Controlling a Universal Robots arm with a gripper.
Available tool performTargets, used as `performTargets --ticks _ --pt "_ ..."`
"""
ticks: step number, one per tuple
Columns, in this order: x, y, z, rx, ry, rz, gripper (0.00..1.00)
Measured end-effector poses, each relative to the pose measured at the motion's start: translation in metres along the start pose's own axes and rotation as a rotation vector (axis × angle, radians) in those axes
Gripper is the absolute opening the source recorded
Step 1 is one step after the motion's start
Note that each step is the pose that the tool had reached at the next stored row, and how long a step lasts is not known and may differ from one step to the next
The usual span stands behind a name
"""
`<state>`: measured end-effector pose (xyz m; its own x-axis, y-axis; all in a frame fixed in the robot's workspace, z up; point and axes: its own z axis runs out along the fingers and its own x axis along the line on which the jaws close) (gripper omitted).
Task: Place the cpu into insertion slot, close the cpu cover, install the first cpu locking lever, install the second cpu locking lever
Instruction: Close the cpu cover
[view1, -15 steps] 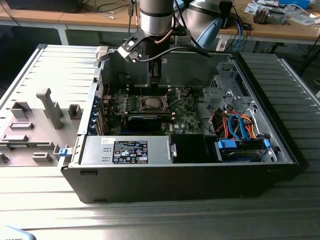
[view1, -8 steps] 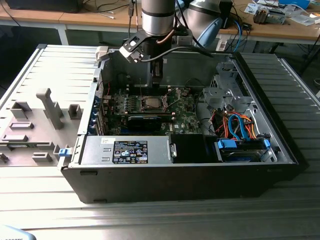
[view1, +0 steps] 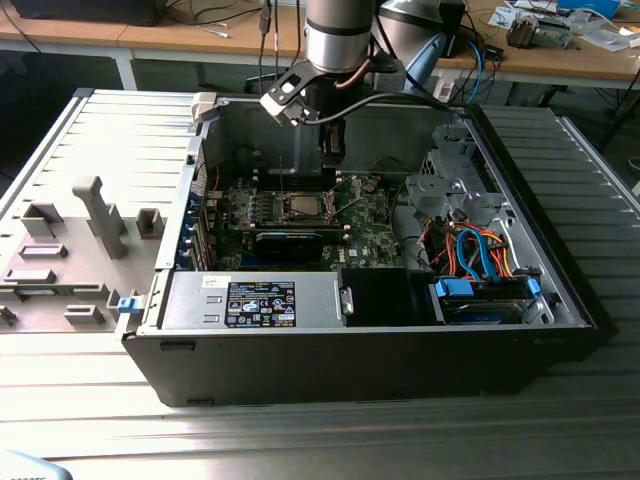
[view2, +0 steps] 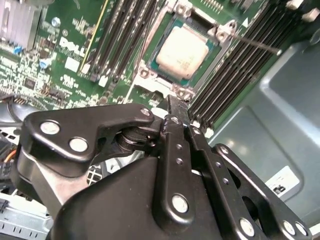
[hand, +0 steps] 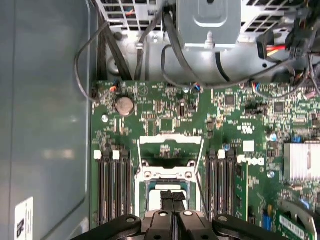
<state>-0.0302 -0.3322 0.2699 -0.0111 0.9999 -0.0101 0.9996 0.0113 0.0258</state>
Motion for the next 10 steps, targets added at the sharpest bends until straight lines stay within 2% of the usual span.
performTargets --ticks 3,4,10 --pt "-0.0001 0.009 0.0002 0.003 0.0005 0.0 0.11" --pt "-0.0002 0.0152 0.0004 0.0056 0.0008 0.0 0.11" --pt "-0.0004 0.038 0.0013 0.018 0.0012 0.0 0.11"
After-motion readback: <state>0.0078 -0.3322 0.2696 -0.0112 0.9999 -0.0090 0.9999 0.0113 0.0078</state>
